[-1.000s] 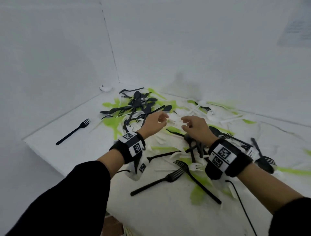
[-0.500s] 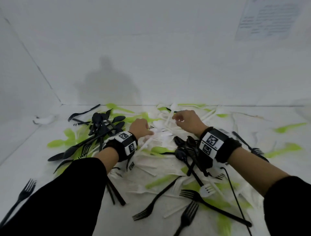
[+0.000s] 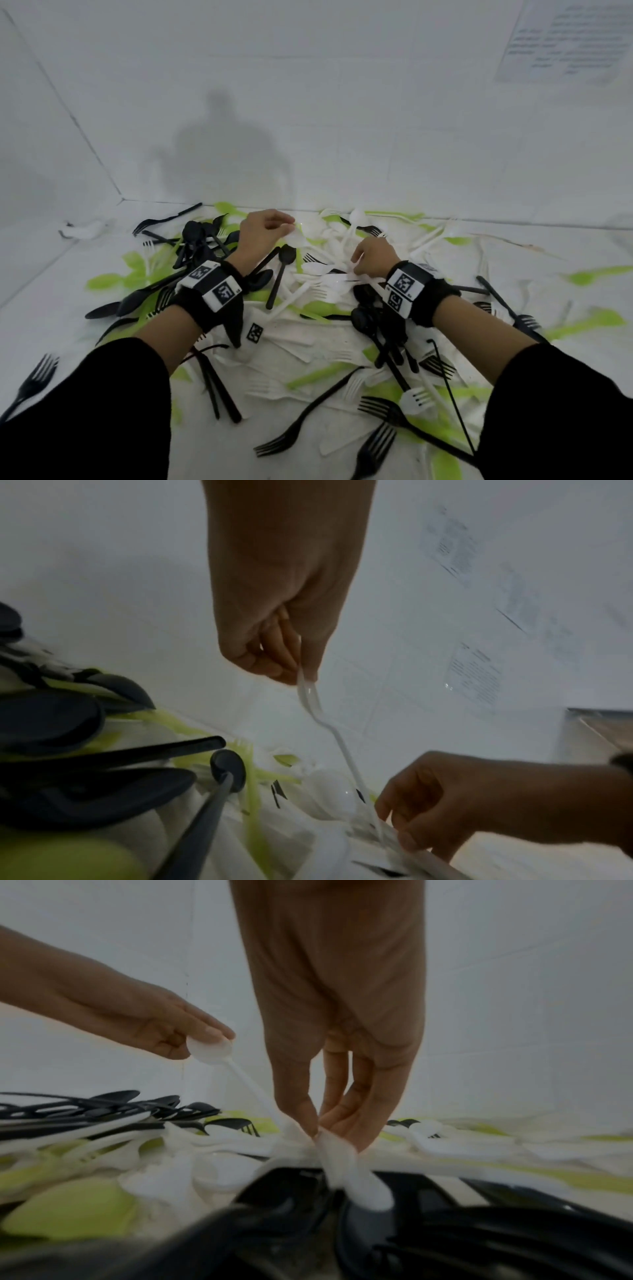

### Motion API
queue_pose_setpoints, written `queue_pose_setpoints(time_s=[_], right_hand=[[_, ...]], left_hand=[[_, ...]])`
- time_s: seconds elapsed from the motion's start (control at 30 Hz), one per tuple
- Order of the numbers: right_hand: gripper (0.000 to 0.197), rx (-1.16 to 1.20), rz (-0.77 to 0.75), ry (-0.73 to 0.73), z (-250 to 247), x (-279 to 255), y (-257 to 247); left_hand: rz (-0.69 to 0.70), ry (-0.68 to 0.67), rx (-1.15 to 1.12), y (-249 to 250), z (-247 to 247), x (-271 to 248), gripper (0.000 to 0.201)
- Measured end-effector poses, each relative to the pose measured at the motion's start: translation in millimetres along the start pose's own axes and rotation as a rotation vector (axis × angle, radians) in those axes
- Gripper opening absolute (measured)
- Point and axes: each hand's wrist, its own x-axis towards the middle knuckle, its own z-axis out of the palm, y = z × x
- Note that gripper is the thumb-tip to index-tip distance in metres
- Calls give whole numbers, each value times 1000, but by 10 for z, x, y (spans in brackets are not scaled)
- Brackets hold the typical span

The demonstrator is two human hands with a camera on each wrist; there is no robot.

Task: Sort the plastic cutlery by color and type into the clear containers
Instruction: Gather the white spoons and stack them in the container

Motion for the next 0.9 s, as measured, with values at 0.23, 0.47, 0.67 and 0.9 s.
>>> queue_pose_setpoints(time_s=[0.23, 0.47, 0.67, 0.9], right_hand=[[11, 407, 63, 143, -100, -54, 62], [21, 439, -95, 294, -291, 6, -189], [25, 319, -124, 354, -201, 183, -227], [26, 24, -61, 10, 28, 191, 4]], left_hand=[[-36, -18, -465, 178, 23, 10, 19], [83, 2, -29, 165, 142, 225, 20], [-57, -538, 865, -156, 303, 149, 46], [-99, -544, 970, -181, 411, 156, 60]])
